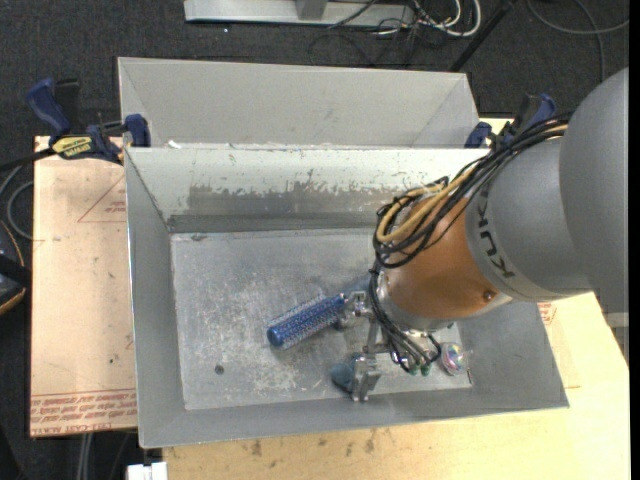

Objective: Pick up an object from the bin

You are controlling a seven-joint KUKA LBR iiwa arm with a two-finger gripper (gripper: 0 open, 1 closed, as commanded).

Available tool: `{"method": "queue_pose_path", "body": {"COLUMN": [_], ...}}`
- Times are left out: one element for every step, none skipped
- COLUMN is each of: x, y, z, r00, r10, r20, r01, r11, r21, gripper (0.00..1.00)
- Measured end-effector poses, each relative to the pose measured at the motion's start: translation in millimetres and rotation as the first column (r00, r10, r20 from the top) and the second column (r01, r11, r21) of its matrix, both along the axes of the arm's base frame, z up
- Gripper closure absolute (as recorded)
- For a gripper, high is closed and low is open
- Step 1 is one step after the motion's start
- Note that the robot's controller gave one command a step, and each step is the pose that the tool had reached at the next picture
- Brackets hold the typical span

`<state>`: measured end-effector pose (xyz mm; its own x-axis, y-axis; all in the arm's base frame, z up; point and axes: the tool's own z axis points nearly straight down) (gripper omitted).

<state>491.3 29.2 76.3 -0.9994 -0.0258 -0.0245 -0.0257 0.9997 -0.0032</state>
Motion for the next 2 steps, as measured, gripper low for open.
{"method": "queue_pose_path", "body": {"x": [-2.3,-8.5], "y": [1.7,-8.7], "z": [-2.2,172.1], "r00": [1.000,0.997], "r10": [0.002,-0.075], "r20": [-0.007,-0.015], "r01": [-0.002,0.075], "r11": [1.000,0.997], "r21": [0.004,0.004], "gripper": [1.00,1.00]}}
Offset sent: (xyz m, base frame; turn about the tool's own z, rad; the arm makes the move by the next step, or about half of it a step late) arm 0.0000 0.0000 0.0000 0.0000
